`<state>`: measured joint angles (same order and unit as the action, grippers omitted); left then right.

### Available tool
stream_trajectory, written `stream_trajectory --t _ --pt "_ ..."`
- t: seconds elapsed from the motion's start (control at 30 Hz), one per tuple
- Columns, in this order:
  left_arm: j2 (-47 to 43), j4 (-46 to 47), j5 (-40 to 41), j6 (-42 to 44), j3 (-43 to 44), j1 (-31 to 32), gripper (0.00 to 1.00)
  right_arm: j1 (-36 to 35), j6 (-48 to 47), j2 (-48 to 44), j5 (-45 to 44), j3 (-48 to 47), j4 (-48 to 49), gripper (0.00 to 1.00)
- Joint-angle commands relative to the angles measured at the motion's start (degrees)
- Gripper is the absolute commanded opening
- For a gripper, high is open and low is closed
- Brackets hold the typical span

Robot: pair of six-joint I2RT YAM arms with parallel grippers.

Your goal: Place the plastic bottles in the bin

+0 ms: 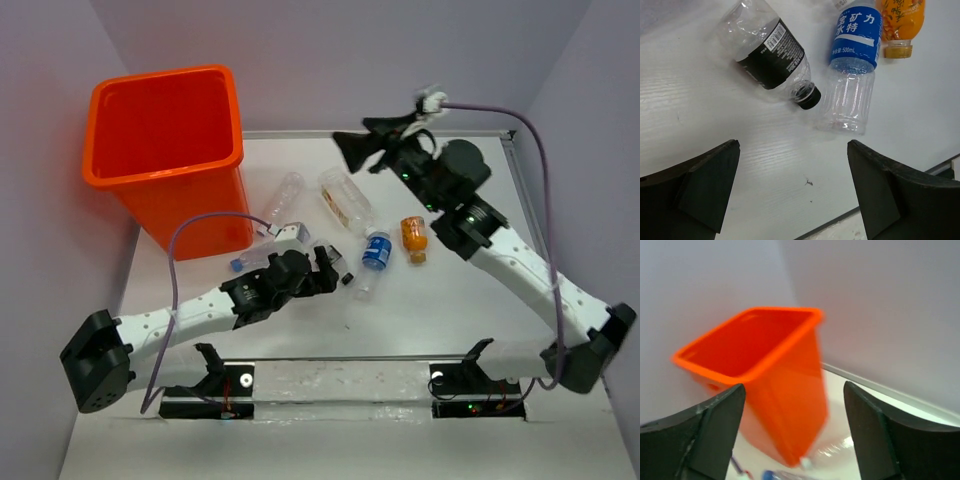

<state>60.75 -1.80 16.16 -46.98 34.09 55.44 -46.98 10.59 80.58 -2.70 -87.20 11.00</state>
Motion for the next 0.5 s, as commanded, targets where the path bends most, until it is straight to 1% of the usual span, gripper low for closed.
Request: stream_trajectory --t 0.0,0.03,0.07,0.13,0.17,0.23,0.27,0.3,0.4,0.47 --pt "7.7 4.6 8.1 0.9 8.3 3.8 0.97 12.5 6.9 -14.6 -5.1 23.7 -3.0 0.77" --pt "9.1 4.3 9.7 0.6 9.1 4.2 0.97 14.1 6.8 -17.2 -5.4 26.9 -3.6 0.74" --pt "11.7 3.7 10.5 -1.3 9.7 4.5 0.97 16.4 6.9 -21.1 -6.3 29.3 -6.3 0.73" --pt "14.3 3.3 13.1 -4.2 10.2 4.4 0.98 18.4 7.5 -23.4 -9.1 33.9 -9.8 0.73" --pt "15.4 2.5 16.8 -5.8 10.4 4.4 0.99 19.5 8.7 -25.0 -9.1 35.5 -12.1 0.76" --pt "18.9 1.9 20.5 -11.1 11.1 4.2 0.99 24.0 10.3 -26.1 -7.4 38.6 -13.5 0.8" --pt "20.1 1.9 21.7 -11.6 12.1 3.9 0.99 25.3 11.0 -26.2 -5.1 41.2 -13.7 0.82" --pt "22.3 1.9 22.5 -12.2 13.4 3.6 0.99 27.7 12.8 -25.8 -4.5 42.9 -14.7 0.87" --pt "25.8 0.4 23.5 -13.7 15.1 3.1 0.99 30.0 13.4 -24.1 -5.8 44.7 -15.8 0.95" --pt "27.0 0.5 24.0 -14.3 15.9 2.1 0.99 31.9 13.2 -21.2 -5.2 45.4 -16.1 0.97"
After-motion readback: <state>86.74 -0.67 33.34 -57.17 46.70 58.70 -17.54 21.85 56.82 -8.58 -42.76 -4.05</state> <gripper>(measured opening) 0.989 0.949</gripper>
